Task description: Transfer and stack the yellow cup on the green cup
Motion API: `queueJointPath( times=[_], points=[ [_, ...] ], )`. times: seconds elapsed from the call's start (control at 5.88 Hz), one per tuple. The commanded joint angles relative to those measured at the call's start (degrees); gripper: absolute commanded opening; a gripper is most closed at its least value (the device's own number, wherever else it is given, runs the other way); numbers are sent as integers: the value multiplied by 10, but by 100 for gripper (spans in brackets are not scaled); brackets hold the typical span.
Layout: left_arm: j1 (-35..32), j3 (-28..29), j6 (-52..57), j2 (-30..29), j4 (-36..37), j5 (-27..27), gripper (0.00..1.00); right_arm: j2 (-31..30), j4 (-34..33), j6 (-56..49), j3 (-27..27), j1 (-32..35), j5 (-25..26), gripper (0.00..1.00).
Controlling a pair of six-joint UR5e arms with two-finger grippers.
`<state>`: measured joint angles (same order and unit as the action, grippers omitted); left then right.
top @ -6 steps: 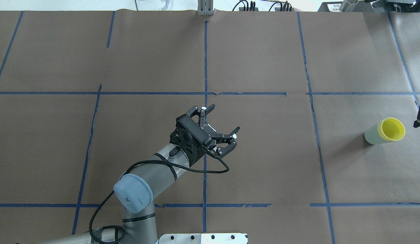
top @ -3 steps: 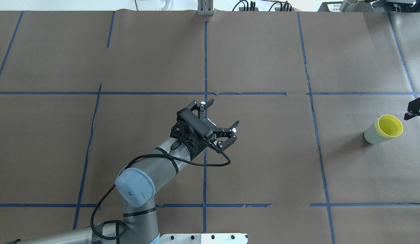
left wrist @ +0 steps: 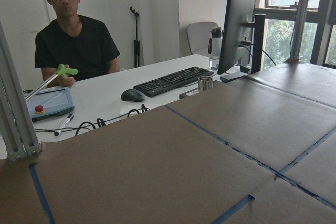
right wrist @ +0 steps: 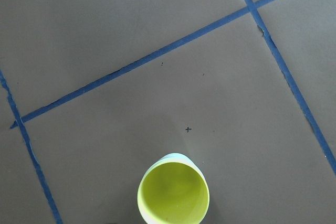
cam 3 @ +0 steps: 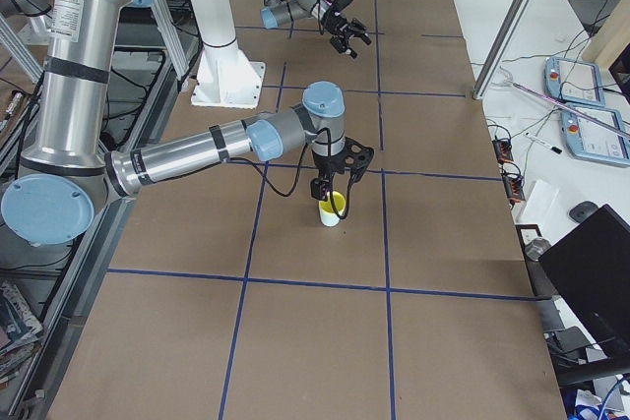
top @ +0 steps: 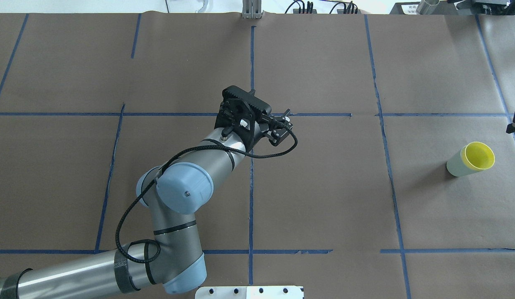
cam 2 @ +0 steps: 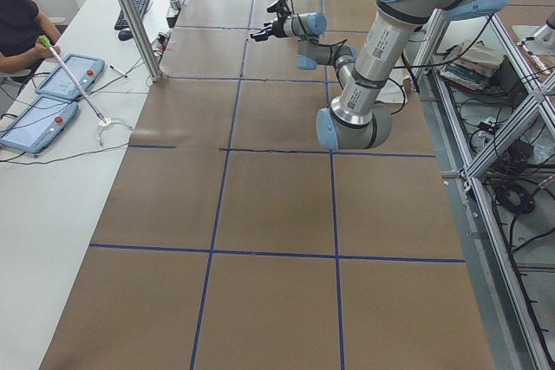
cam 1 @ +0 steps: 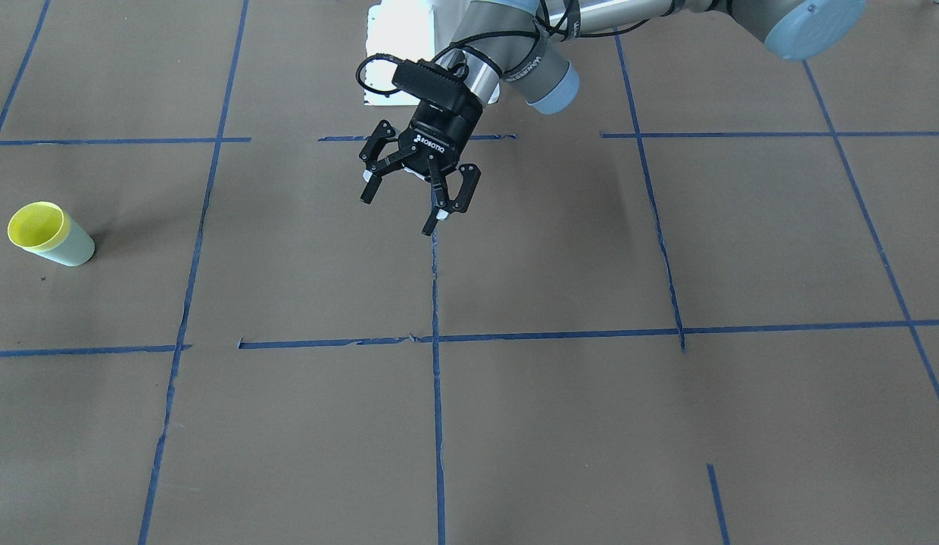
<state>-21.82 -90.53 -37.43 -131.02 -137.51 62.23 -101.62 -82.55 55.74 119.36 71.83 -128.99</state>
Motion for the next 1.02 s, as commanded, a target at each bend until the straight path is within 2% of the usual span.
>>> queueJointPath(
  times=[0.0, 0.17, 0.34, 0.51, 0.68, 0.85],
  points=[
    [-64, -32, -24, 5, 178, 102, 100, 0, -2, -64, -3, 38, -3, 100],
    [-114, -41, -24, 7, 269, 190, 100, -1, -3, -65, -6, 43, -3, 100],
    [-181, -43, -25, 27, 309, 297, 100, 0, -2, -65, -16, 45, -4, 100],
    [-266, -52, -21, 94, 313, 438, 100, -1, -6, -112, -27, 59, -4, 100],
    [-347, -50, -16, 108, 320, 536, 99, 0, -7, -199, -58, 94, -6, 100],
    [-398, -50, 57, 144, 338, 569, 99, 0, -9, -276, -85, 116, -17, 100]
  ],
)
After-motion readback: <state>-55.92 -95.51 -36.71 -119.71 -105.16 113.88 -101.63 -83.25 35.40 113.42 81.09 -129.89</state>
